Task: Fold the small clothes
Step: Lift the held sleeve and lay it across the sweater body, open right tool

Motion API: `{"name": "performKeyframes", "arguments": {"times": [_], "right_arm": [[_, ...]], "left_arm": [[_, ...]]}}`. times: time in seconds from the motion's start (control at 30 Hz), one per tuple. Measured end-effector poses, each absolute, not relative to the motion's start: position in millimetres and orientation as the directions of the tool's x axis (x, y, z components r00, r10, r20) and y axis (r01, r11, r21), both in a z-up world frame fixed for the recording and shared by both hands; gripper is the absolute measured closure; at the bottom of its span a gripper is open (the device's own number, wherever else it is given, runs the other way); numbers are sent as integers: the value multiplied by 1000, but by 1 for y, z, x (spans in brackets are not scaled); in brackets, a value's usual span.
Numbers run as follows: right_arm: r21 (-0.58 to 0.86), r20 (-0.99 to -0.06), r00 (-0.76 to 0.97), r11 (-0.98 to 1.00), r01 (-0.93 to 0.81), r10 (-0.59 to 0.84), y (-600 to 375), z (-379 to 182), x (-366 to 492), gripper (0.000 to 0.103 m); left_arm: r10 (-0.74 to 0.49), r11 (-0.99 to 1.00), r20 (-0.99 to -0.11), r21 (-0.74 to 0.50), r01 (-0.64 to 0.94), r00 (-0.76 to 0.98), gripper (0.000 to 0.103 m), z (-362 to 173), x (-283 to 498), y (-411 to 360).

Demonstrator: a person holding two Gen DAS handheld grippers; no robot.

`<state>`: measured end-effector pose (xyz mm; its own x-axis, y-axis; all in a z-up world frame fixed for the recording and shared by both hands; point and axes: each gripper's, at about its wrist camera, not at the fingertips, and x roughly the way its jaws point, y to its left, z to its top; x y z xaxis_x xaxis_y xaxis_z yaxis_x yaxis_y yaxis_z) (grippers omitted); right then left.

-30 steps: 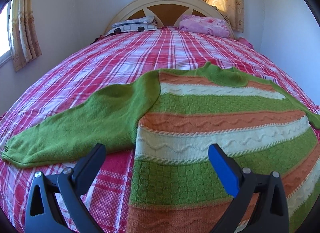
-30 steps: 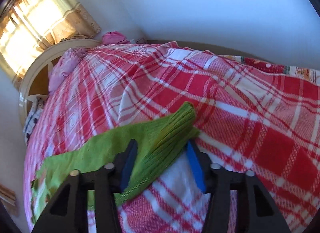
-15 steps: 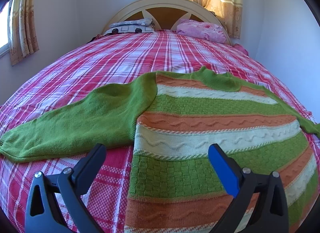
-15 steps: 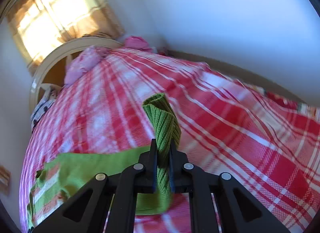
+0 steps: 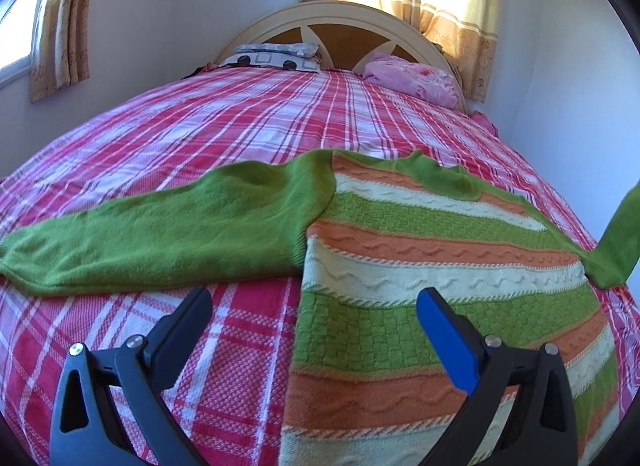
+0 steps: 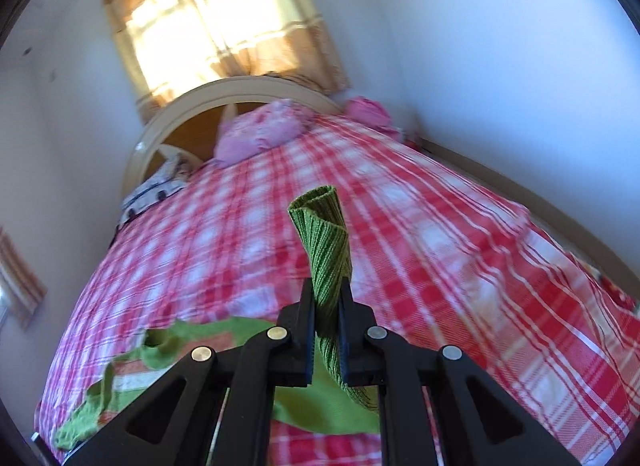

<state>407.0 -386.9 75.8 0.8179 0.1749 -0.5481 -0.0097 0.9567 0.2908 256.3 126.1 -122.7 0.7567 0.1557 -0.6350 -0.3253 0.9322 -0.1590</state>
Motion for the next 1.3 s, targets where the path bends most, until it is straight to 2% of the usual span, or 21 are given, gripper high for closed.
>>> {"name": "performKeyframes", "arguments": {"times": [0.3,0.7,0.97,1.17,1.23,1.27,1.3], "right_arm": [[249,-505,816,953,-175,281,-294,118,407,94],[181,-518,747,907,-381,417,-164,123,398,94],[156,-561,668,855,-495,489,-75,82,388,94],[219,-603,591,824,-522,535,-23,14,386,94],[252,-638,539,810,-529,550,-12,-12,386,91],[265,-668,499,803,-534,553,-7,-27,387,78],[277,-686,469,796,-537,556,-7,-36,387,57]], "left_arm": [[122,930,-621,-201,-307,775,0,-126,248,131],[76,914,-623,-268,-304,778,0,-135,246,138],[54,906,-626,-297,-302,778,0,-139,246,143],[57,900,-631,-302,-313,774,0,-143,244,143],[45,899,-633,-312,-308,773,0,-145,245,144],[32,899,-633,-319,-299,773,0,-145,245,144],[21,901,-631,-325,-289,775,0,-145,245,144]]}}
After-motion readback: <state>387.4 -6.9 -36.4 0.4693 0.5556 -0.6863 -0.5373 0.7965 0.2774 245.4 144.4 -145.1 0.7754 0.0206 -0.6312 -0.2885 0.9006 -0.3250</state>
